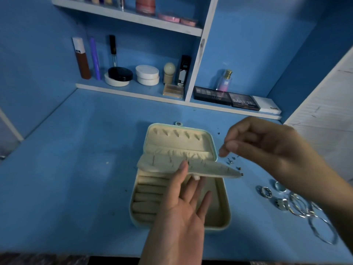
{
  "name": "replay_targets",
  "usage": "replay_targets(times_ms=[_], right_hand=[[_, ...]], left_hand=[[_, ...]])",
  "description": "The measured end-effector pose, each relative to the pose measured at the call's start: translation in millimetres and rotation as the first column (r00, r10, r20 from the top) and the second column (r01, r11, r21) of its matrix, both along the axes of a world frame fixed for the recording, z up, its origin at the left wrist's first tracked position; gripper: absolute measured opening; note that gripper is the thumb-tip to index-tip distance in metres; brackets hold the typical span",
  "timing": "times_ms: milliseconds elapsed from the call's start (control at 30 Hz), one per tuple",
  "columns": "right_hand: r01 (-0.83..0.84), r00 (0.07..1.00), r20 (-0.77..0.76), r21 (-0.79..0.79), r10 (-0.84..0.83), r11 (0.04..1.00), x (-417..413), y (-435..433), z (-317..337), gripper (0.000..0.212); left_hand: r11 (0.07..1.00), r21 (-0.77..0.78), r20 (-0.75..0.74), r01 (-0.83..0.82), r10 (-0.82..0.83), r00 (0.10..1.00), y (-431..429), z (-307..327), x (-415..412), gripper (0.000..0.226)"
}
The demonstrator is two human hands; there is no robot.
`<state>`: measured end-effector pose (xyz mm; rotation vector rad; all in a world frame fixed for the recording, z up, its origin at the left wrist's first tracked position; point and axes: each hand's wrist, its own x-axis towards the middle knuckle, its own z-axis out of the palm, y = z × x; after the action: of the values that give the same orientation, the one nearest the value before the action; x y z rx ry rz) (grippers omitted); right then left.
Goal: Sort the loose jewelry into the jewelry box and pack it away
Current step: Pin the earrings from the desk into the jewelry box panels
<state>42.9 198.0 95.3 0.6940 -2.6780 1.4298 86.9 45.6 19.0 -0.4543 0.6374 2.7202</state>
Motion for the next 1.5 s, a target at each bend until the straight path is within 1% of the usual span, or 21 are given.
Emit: replay_targets(times_ms=[33, 67, 167, 233, 333, 500, 967, 1133, 1267, 1400, 1500], right_hand=[[0.017, 1.000, 0.022, -0.014, -0.017, 1.000, -8.6, 0.9, -1.9, 0.013], [0.031, 0.998, 0.053, 0.008, -0.031, 0.999, -17.3, 1.7, -4.9, 0.013], [-0.004, 0.982, 0.189, 0.116, -0.018, 0.993, -35.8, 0.1, -15.1, 0.003], [-0.049, 0.968, 0.250, 0.179, 0.003, 0.983, -40.1, -2.2, -20.6, 0.010], [-0.062, 0.956, 0.292, 0.228, -0.007, 0.972, -42.8, -4.2, -25.5, 0.010], [-0.063, 0.955, 0.297, 0.257, -0.016, 0.964, -43.8, -6.1, -27.4, 0.009], [-0.130, 0.959, 0.280, 0.276, 0.049, 0.952, -47.0, -7.6, -26.3, 0.009], [-0.153, 0.968, 0.238, 0.327, 0.076, 0.932, -47.5, -8.4, -25.9, 0.010], [-0.196, 0.969, 0.215, 0.381, 0.119, 0.904, -49.4, -9.9, -25.3, 0.009], [-0.246, 0.957, 0.248, 0.404, 0.154, 0.881, -52.5, -11.0, -18.8, 0.011], [-0.280, 0.947, 0.270, 0.417, 0.177, 0.865, -54.5, -11.6, -13.5, 0.015]], left_hand=[[1.000, 0.012, 0.000, -0.001, 0.001, 1.000, -0.2, -1.9, 0.8, 0.085], [1.000, 0.019, -0.003, -0.005, 0.005, 1.000, -0.8, -4.2, 1.9, 0.088], [1.000, 0.018, -0.039, -0.009, 0.010, 0.999, -2.1, -7.6, 5.5, 0.095], [1.000, 0.018, -0.054, -0.014, 0.015, 0.998, -2.4, -9.6, 6.5, 0.097], [0.999, 0.036, -0.062, -0.017, 0.019, 0.998, -2.2, -11.8, 6.0, 0.092], [0.998, 0.067, -0.069, -0.013, 0.017, 0.997, -2.3, -13.7, 5.9, 0.082], [0.997, 0.076, -0.101, 0.012, -0.004, 0.995, -3.8, -16.3, 6.4, 0.084], [0.996, 0.084, -0.122, 0.024, -0.014, 0.992, -5.4, -16.2, 5.9, 0.081], [0.995, 0.093, -0.112, 0.023, -0.012, 0.994, -5.8, -17.9, 6.3, 0.083], [0.996, 0.093, -0.095, 0.011, -0.002, 0.996, -5.0, -18.0, 6.7, 0.091], [0.995, 0.103, -0.099, 0.014, -0.003, 0.995, -5.1, -17.2, 6.4, 0.085]])
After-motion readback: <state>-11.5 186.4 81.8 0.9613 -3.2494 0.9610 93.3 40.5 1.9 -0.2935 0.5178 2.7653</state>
